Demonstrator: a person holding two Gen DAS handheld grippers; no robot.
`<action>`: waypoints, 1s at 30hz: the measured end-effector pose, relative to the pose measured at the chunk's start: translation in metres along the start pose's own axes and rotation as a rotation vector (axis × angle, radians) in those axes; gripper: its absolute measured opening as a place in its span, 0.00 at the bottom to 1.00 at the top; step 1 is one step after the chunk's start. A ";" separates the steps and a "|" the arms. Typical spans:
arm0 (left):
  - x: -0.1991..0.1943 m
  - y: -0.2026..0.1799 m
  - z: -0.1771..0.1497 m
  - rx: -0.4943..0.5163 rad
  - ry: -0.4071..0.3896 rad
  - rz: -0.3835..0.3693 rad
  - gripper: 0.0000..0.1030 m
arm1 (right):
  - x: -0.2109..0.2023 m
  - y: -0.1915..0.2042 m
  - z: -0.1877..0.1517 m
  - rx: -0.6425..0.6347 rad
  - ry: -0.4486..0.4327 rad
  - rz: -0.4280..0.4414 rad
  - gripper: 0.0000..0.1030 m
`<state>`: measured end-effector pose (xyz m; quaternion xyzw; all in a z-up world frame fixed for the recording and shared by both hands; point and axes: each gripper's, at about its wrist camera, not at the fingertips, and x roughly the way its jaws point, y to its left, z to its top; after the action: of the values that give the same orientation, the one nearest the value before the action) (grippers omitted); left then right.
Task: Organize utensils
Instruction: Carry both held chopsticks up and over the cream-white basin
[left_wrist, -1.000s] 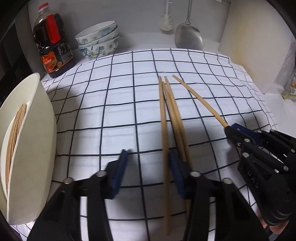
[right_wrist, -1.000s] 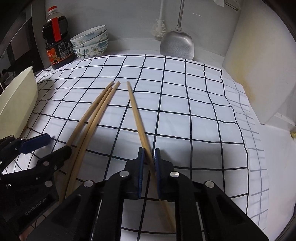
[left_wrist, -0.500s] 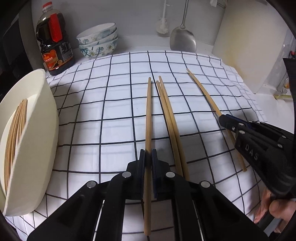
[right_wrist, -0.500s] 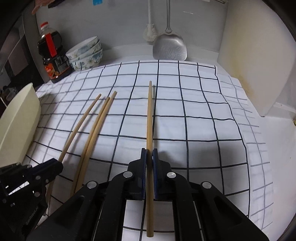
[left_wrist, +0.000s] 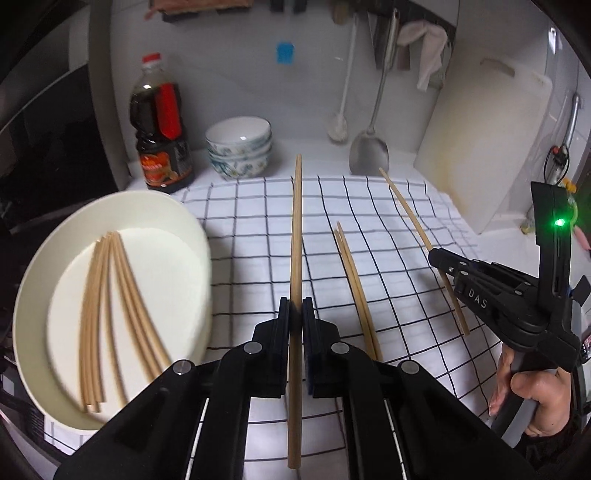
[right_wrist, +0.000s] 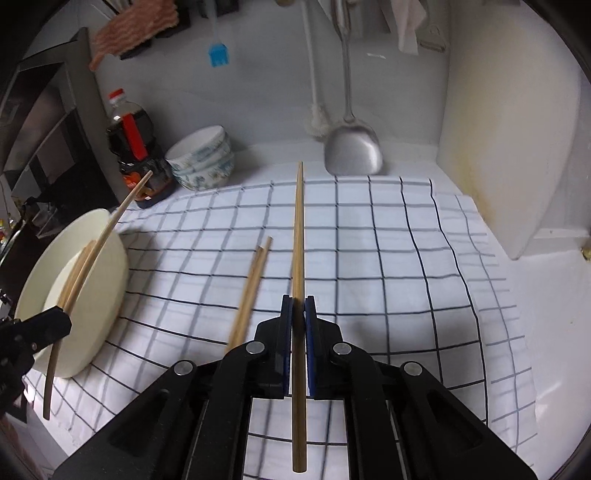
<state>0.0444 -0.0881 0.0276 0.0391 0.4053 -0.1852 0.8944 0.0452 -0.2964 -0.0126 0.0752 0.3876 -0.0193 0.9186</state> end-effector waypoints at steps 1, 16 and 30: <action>-0.005 0.005 0.000 -0.002 -0.008 -0.001 0.07 | -0.007 0.008 0.002 -0.007 -0.019 0.012 0.06; -0.056 0.136 -0.008 -0.123 -0.076 0.074 0.07 | -0.010 0.135 0.015 -0.086 -0.041 0.192 0.06; -0.030 0.203 -0.013 -0.232 -0.029 0.086 0.07 | 0.031 0.248 0.028 -0.166 0.062 0.326 0.06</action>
<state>0.0906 0.1122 0.0244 -0.0501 0.4088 -0.0990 0.9058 0.1100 -0.0555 0.0152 0.0614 0.3988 0.1643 0.9001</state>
